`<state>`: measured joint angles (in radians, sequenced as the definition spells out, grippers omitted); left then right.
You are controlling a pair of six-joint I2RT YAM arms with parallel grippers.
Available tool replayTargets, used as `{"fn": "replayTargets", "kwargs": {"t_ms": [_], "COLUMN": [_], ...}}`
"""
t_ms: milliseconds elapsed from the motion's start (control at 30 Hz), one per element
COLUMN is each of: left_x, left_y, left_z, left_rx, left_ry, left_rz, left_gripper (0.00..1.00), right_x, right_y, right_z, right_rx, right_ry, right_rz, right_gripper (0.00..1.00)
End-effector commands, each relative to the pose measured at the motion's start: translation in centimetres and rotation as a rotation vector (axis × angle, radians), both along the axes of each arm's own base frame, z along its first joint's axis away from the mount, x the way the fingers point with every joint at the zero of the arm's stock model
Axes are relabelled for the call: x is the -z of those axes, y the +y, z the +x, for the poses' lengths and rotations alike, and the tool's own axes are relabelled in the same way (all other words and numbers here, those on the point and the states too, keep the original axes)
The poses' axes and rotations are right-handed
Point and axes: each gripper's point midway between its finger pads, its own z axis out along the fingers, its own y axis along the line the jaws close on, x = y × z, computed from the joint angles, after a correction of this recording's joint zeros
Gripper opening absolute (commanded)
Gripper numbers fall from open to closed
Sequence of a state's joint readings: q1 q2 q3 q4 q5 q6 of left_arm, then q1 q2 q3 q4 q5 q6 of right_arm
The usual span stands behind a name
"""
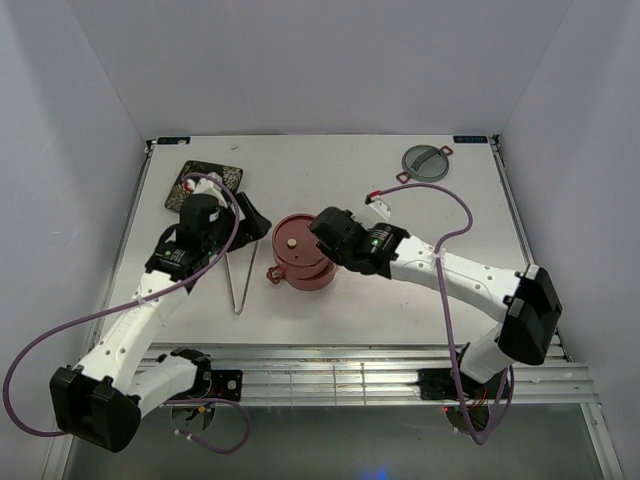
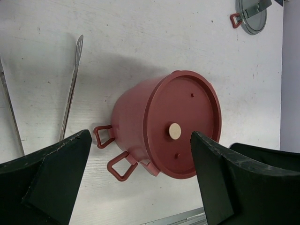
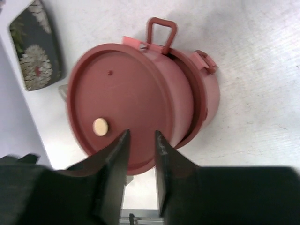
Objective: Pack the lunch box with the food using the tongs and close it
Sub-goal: Place the packing box into the packing box.
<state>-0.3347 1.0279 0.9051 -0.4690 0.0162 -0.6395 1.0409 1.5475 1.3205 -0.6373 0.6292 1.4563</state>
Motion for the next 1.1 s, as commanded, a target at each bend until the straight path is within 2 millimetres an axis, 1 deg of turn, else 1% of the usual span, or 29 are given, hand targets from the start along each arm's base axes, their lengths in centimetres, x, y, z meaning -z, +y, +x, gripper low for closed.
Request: {"fn": "replayTargets", "kwargs": {"t_ms": [0,33,67,100,133,167,200,233,267,300,333,367,400,433,467,500,533,567,600,633,667,733,800,833,867,900,967,1033,1067], "left_x": [0.6,0.8,0.9,1.4,1.5,1.5,1.8,1.7,1.8,1.7,1.5,1.3,1.3,1.2,1.0,0.9,0.9,1.0,1.1,1.2,1.2,1.6,2.0,2.1,2.1,2.5,2.7,3.0,3.0], "left_y": [0.2,0.2,0.0,-0.2,-0.5,-0.8,-1.3,-1.4,-1.5,-1.7,-1.6,-1.5,-1.5,-1.4,-1.4,-1.4,-1.5,-1.7,-1.8,-1.9,-1.9,-2.0,-2.1,-2.1,-2.1,-2.0,-2.1,-2.3,-2.4], "left_z": [-0.1,-0.2,-0.2,-0.4,-0.6,-0.7,-1.0,-1.1,-1.2,-1.3,-1.5,-1.5,-1.5,-1.5,-1.5,-1.5,-1.5,-1.4,-1.4,-1.3,-1.1,-0.9,-0.7,-0.6,-0.4,-0.3,-0.1,0.0,0.2], "left_rx": [0.008,0.008,0.011,0.027,0.041,0.059,0.089,0.101,0.109,0.121,0.123,0.121,0.12,0.116,0.117,0.117,0.116,0.125,0.126,0.128,0.124,0.125,0.125,0.123,0.123,0.116,0.119,0.129,0.132], "left_ry": [0.0,0.006,0.005,0.013,0.015,0.012,0.023,0.018,0.018,0.013,0.007,-0.003,-0.007,-0.012,-0.019,-0.023,-0.023,-0.025,-0.024,-0.021,-0.024,-0.017,-0.015,-0.013,-0.018,-0.011,-0.012,-0.005,-0.011], "left_rz": [0.008,0.007,0.001,-0.006,-0.014,-0.022,-0.033,-0.038,-0.041,-0.043,-0.042,-0.042,-0.038,-0.039,-0.041,-0.043,-0.051,-0.059,-0.061,-0.065,-0.065,-0.066,-0.065,-0.064,-0.061,-0.057,-0.054,-0.056,-0.059], "left_gripper": [0.98,0.98,0.97,0.97,0.96,0.95,0.94,0.93,0.92,0.92,0.92,0.92,0.92,0.92,0.92,0.92,0.92,0.92,0.92,0.92,0.92,0.91,0.9,0.9,0.89,0.89,0.88,0.87,0.86], "right_x": [-5.1,-5.7,-6.2,-7.6,-8.0,-8.6,-9.1,-10.0,-9.4,-9.3,-9.1,-8.9,-8.8,-8.4,-6.6,-7.4,-6.9,-5.4,-5.5,-5.0,-4.0,-3.9,-3.1,-3.1,-2.4,-2.1,-1.0,-0.5,0.2], "right_y": [-0.2,-0.3,-0.4,-0.5,-0.8,-0.8,-1.0,-0.7,0.4,-0.8,-1.2,-0.4,-1.4,-1.6,-1.4,-1.6,-1.3,-0.9,-0.8,-0.8,-0.7,-0.1,0.4,0.5,0.3,0.3,0.2,0.5,0.6], "right_z": [1.0,1.0,1.0,1.7,1.9,1.8,2.7,3.5,3.0,4.7,5.2,5.0,6.3,6.7,6.7,7.5,7.8,8.2,8.3,8.6,8.9,9.1,9.3,9.5,9.9,10.0,9.9,9.6,9.1], "right_rx": [0.007,-0.014,-0.079,-0.112,-0.144,-0.267,-0.336,-0.399,-0.572,-0.595,-0.641,-0.744,-0.787,-0.82,-0.88,-0.921,-0.951,-0.986,-1.015,-1.042,-1.054,-1.086,-1.109,-1.111,-1.102,-1.105,-1.117,-1.138,-1.155], "right_ry": [-0.137,-0.157,-0.19,-0.239,-0.261,-0.31,-0.36,-0.417,-0.416,-0.414,-0.412,-0.408,-0.428,-0.424,-0.37,-0.403,-0.392,-0.36,-0.355,-0.353,-0.329,-0.349,-0.342,-0.342,-0.323,-0.316,-0.293,-0.299,-0.286], "right_rz": [0.072,0.065,0.014,0.021,-0.003,-0.077,-0.104,-0.096,-0.108,-0.121,-0.139,-0.118,-0.171,-0.198,-0.224,-0.266,-0.287,-0.306,-0.322,-0.35,-0.361,-0.358,-0.348,-0.352,-0.375,-0.383,-0.39,-0.372,-0.354], "right_gripper": [0.36,0.39,0.44,0.54,0.57,0.61,0.64,0.65,0.65,0.65,0.65,0.65,0.64,0.64,0.64,0.64,0.64,0.64,0.64,0.63,0.63,0.62,0.61,0.61,0.6,0.6,0.59,0.59,0.58]}}
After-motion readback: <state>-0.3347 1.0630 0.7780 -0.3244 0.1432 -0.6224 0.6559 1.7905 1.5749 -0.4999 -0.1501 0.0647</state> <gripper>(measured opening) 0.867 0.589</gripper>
